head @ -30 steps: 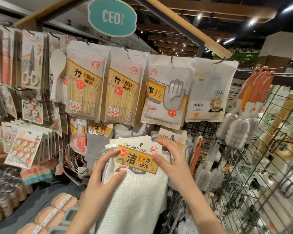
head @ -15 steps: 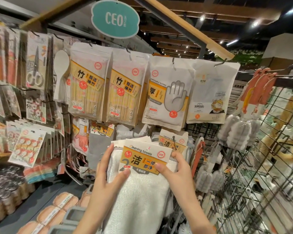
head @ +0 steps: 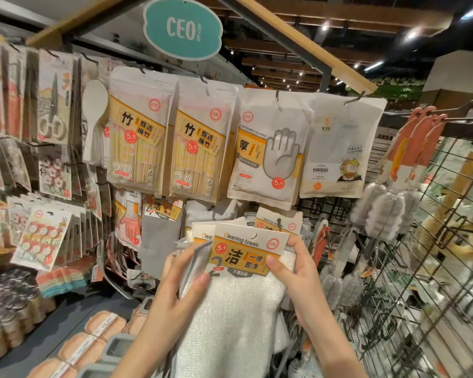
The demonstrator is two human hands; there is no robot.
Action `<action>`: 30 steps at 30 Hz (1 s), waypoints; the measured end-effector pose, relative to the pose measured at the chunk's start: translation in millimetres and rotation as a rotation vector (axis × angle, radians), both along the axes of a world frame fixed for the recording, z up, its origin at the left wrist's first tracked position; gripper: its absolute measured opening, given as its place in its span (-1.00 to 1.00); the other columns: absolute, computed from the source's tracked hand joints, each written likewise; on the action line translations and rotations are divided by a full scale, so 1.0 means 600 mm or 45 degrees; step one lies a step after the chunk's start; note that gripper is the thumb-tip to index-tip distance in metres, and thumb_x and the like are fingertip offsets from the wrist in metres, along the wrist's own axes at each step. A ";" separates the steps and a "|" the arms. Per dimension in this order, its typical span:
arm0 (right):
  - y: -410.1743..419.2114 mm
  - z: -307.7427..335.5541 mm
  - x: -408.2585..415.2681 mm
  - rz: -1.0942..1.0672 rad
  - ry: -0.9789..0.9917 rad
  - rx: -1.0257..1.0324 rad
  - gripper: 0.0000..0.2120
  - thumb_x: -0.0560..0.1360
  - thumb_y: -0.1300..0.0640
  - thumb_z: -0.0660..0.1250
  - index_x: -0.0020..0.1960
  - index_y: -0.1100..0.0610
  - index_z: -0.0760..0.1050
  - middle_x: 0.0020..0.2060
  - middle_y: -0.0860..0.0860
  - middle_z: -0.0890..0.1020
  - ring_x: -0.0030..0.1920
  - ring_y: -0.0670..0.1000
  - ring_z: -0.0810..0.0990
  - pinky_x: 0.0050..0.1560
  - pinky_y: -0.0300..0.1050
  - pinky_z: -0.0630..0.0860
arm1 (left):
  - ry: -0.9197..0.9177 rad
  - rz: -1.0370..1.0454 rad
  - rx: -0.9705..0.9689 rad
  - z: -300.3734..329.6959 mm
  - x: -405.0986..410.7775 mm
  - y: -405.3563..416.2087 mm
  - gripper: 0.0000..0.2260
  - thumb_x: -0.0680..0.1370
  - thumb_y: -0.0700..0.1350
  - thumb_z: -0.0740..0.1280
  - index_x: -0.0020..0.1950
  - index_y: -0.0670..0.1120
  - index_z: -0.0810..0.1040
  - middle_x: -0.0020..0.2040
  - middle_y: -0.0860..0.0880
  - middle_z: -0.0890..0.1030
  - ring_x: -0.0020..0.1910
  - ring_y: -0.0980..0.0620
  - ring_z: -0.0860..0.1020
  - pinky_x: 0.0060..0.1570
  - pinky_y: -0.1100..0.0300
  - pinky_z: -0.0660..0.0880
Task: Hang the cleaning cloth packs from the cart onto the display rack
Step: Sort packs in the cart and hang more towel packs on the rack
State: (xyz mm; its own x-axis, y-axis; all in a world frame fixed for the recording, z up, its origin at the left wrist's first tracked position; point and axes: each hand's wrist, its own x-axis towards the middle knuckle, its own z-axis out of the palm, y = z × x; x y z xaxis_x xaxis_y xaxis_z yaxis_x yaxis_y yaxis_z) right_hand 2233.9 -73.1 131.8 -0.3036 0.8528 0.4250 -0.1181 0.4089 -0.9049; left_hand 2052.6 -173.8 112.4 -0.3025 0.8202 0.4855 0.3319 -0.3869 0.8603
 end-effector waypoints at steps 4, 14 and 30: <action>0.000 -0.011 0.001 0.019 0.034 0.019 -0.73 0.40 0.11 0.38 0.08 0.07 0.46 0.06 -0.10 0.64 0.13 -0.10 0.58 0.04 -0.29 0.51 | -0.156 0.025 0.003 -0.012 0.004 0.008 -0.73 0.50 -0.01 0.33 0.18 0.19 0.46 0.18 0.13 0.53 0.12 0.39 0.46 -0.04 0.58 0.33; 0.018 -0.008 0.018 0.074 0.133 -0.155 -0.72 0.42 0.14 0.37 0.11 0.08 0.44 0.11 0.05 0.63 0.15 0.06 0.60 0.14 -0.02 0.54 | -0.369 0.114 -0.079 -0.015 -0.015 0.018 -0.52 0.17 0.39 0.31 0.05 0.28 0.46 0.02 0.54 0.47 0.07 0.42 0.42 0.06 0.21 0.31; 0.160 -0.064 0.037 -0.642 -0.094 -0.106 -0.72 0.46 0.35 0.34 0.06 0.06 0.40 -0.06 -0.10 0.51 -0.04 -0.08 0.50 -0.18 -0.45 0.41 | -0.300 0.283 -0.004 -0.039 -0.055 0.000 -0.57 0.41 -0.28 0.47 -0.07 0.27 0.48 0.01 0.46 0.51 -0.05 0.51 0.47 -0.15 0.36 0.47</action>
State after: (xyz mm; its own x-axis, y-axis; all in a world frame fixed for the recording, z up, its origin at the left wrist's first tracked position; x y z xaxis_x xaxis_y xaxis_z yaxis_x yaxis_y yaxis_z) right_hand 2255.8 23.0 93.5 0.1278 0.9309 0.3421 0.1404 0.3245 -0.9354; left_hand 2019.8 -174.0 89.2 -0.5783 0.7229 0.3782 0.1997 -0.3241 0.9247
